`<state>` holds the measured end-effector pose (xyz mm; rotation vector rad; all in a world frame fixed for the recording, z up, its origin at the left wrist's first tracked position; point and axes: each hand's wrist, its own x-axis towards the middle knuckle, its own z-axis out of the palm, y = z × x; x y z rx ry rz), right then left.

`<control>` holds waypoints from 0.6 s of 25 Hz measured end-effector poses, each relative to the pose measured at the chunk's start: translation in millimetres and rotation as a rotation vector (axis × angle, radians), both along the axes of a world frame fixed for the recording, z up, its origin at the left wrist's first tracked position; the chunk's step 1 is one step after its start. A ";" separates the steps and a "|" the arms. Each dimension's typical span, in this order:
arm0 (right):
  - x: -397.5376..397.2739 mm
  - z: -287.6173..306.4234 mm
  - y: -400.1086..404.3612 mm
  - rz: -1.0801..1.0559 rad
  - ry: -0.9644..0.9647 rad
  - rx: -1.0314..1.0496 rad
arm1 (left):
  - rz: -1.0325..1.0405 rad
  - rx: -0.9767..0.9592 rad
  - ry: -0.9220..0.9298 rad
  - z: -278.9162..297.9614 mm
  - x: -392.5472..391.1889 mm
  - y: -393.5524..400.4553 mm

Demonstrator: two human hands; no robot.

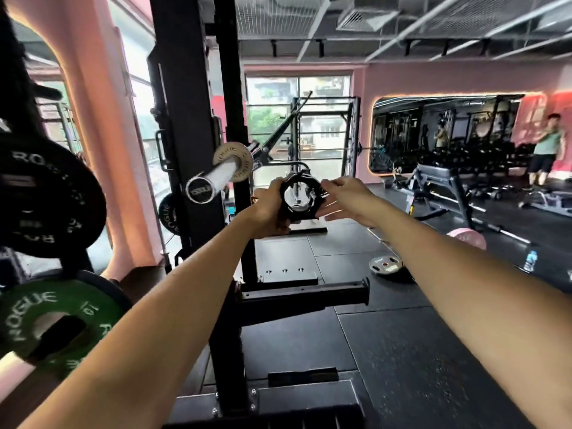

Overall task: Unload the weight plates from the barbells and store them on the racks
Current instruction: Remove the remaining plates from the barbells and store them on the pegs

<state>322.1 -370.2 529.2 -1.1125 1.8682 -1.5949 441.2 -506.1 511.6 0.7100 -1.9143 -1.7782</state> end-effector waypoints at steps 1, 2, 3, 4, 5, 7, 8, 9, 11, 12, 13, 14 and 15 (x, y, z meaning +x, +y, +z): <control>16.0 3.2 6.1 -0.007 0.006 -0.008 | -0.006 0.000 -0.002 4.3 15.2 5.2; 32.5 5.1 11.8 -0.008 0.004 -0.017 | 0.003 -0.008 -0.005 7.5 31.2 8.6; 50.6 7.3 18.5 -0.010 -0.004 -0.023 | -0.001 -0.009 0.000 9.8 46.8 11.4; 68.2 8.7 23.8 -0.011 -0.017 -0.031 | 0.001 -0.016 0.003 10.3 59.4 11.4; 85.9 8.9 28.3 -0.011 -0.029 -0.040 | 0.008 -0.023 0.004 11.6 74.6 13.2; 116.5 9.7 34.2 0.000 -0.053 -0.065 | -0.016 -0.018 0.000 14.3 105.0 19.8; 128.7 11.3 35.2 0.006 -0.066 -0.080 | -0.043 -0.021 -0.001 14.0 114.8 16.1; 143.3 13.9 35.1 0.006 -0.075 -0.090 | -0.056 -0.020 0.001 14.4 128.7 12.8; 169.9 18.5 29.8 0.012 -0.086 -0.102 | -0.034 0.000 0.026 20.7 158.3 9.7; 181.3 21.6 25.5 0.020 -0.084 -0.107 | -0.016 0.018 0.046 24.5 170.5 6.4; 192.1 25.5 21.4 0.024 -0.077 -0.111 | 0.000 0.027 0.057 28.4 181.6 3.6; 201.8 29.3 17.3 0.027 -0.070 -0.118 | 0.018 0.028 0.053 32.1 190.4 0.4; 209.9 32.7 13.7 0.031 -0.062 -0.123 | 0.012 0.028 0.052 35.0 198.1 -0.9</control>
